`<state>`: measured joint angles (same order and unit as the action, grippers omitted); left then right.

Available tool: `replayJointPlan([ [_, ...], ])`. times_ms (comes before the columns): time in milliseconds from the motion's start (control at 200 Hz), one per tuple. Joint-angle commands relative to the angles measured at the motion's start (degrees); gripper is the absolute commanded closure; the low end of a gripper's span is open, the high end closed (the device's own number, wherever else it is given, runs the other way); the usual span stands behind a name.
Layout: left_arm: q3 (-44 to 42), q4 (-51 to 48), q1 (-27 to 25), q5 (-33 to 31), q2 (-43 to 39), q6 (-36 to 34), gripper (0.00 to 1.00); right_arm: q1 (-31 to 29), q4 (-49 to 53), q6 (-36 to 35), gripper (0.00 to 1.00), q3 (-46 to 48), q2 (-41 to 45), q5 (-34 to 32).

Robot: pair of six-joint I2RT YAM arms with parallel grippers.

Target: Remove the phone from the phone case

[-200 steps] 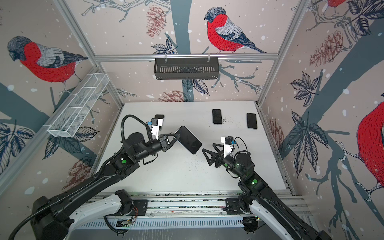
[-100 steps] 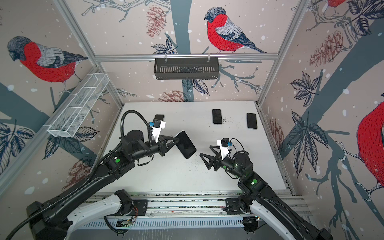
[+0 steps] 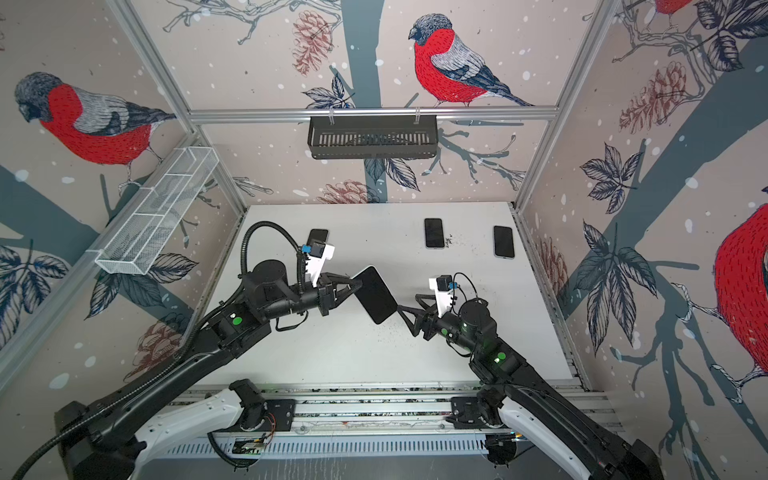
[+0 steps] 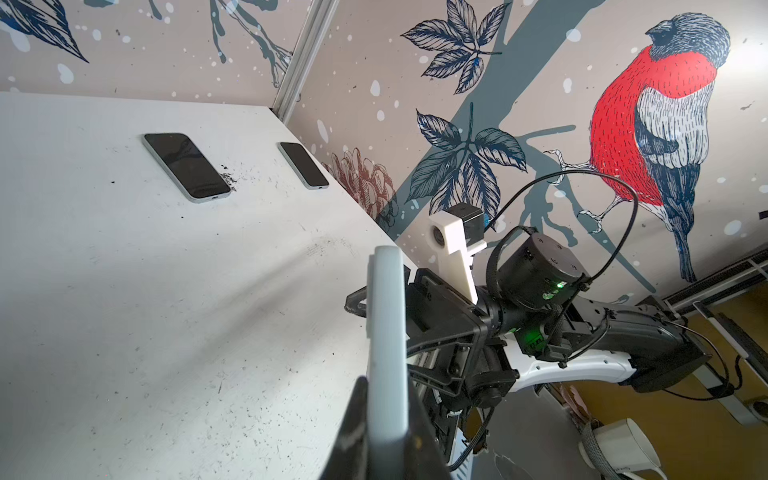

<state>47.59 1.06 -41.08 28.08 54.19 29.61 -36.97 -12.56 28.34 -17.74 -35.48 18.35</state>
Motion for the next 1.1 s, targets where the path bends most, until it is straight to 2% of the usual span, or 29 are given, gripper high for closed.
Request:
replayJointPlan([
  [0,-0.3,6.2,0.0,2.6,-0.4,-0.1,1.00,0.4,-2.8,0.2,0.20,0.3,0.0,0.5],
  [520,-1.6,8.8,0.0,5.2,-1.3,0.9,1.00,2.1,-5.5,1.1,0.24,2.3,-3.6,0.4],
  [1096,-4.1,13.1,0.0,7.4,-1.6,2.9,1.00,3.5,-10.5,1.4,0.24,2.7,-13.4,-1.8],
])
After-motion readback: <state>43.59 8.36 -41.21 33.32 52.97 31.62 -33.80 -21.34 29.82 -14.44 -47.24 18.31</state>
